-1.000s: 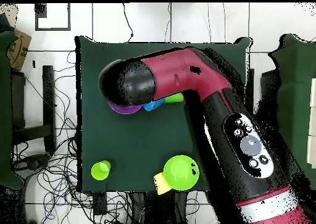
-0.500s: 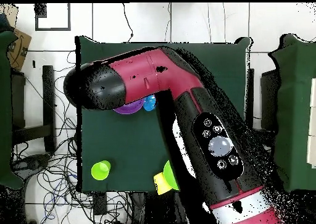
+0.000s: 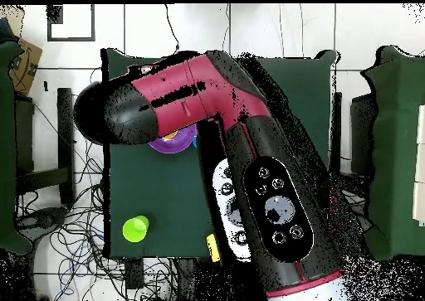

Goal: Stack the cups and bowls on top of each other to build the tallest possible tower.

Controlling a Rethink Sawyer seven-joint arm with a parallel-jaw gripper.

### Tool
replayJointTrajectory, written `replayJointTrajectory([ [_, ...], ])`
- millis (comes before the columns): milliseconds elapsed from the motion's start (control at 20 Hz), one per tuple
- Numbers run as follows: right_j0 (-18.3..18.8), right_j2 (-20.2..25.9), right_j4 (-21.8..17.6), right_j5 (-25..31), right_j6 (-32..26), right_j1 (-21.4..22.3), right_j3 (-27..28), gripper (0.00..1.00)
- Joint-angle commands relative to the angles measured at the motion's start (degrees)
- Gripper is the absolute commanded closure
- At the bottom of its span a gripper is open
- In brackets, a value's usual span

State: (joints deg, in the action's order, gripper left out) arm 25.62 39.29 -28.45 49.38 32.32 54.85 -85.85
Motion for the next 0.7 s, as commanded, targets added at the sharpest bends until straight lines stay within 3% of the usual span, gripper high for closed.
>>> replayJointTrajectory([
  [50,-5.03,-7.36,-3.66,-6.26,19.76,-0.01,5.46,0.0],
  [450,-14.11,-13.93,-6.96,-8.43,28.56,-2.84,13.29,0.0],
  [700,-17.28,-14.44,-7.55,-0.79,24.58,-6.03,17.32,0.0],
])
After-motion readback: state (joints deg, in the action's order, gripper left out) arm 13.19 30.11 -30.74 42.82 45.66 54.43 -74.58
